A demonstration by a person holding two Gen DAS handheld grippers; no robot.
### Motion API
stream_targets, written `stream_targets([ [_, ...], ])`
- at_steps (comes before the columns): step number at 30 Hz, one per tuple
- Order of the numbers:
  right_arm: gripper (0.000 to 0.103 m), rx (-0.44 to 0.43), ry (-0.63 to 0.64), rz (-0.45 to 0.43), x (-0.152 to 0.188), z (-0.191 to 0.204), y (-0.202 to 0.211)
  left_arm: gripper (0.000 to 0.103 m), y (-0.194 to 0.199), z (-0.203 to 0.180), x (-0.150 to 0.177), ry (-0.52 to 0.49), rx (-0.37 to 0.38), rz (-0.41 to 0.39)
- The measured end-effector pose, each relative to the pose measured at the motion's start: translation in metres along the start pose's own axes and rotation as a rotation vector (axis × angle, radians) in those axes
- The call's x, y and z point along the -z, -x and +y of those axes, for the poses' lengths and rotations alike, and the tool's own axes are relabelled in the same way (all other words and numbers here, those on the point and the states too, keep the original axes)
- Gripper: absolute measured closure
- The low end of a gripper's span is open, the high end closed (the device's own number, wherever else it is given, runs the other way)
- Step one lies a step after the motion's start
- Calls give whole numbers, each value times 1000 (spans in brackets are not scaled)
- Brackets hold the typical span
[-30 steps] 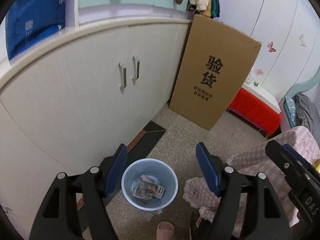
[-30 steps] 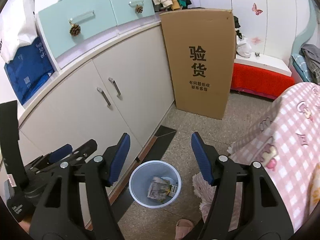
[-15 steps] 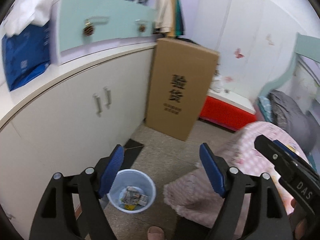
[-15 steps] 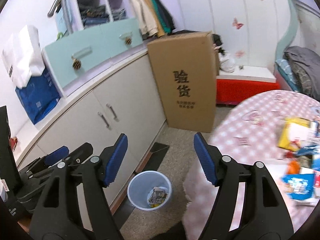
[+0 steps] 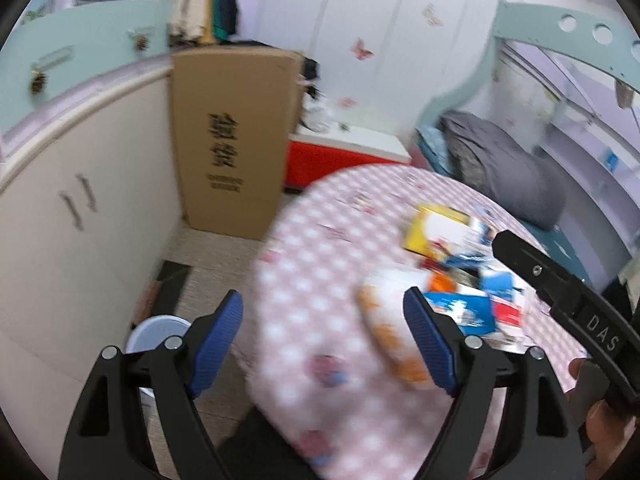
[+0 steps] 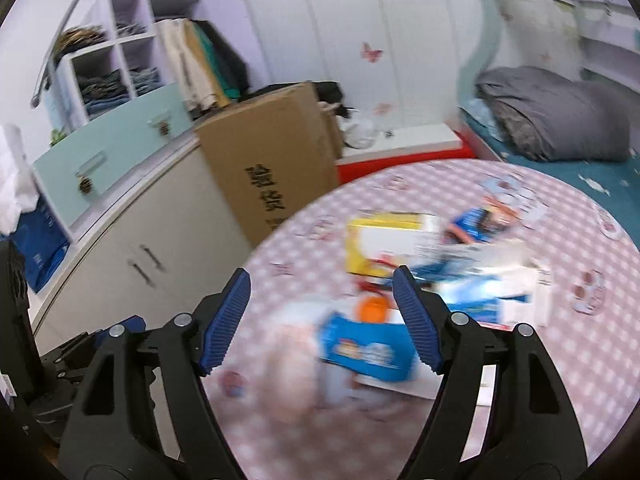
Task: Collect trash
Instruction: 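Grasp the white-orange plastic bag with the left gripper while the right gripper grasps the blue snack wrapper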
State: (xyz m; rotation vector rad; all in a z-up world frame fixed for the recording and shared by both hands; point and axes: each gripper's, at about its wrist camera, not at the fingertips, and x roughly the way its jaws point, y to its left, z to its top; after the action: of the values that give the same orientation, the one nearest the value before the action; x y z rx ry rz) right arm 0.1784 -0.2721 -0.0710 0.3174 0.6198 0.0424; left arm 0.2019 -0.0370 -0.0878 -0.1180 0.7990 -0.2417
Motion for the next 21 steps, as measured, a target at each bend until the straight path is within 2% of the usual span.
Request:
stream_targets([
  [5, 30, 14, -69, 52, 10, -44, 0, 22, -30, -32, 5, -5, 60, 78],
  [10, 30, -48, -109, 123, 21, -58, -10, 23, -56, -40, 12, 9, 57, 128],
  [11, 30, -56, -111, 135, 23, -57, -12, 31, -59, -40, 13, 13, 53, 138],
  [13, 30, -82, -118, 163, 26, -55, -19, 41, -66, -39, 15, 20, 83, 174],
  [14, 31, -87, -120, 172, 27, -53, -22, 50, -68, -38, 16, 26, 102, 190],
  [17, 31, -97, -125, 197, 30, -50, -30, 63, -68, -37, 19, 27, 120, 190],
  [21, 36, -95, -119, 224, 31, -45, -40, 67, -61, -36, 19, 11, 108, 155],
])
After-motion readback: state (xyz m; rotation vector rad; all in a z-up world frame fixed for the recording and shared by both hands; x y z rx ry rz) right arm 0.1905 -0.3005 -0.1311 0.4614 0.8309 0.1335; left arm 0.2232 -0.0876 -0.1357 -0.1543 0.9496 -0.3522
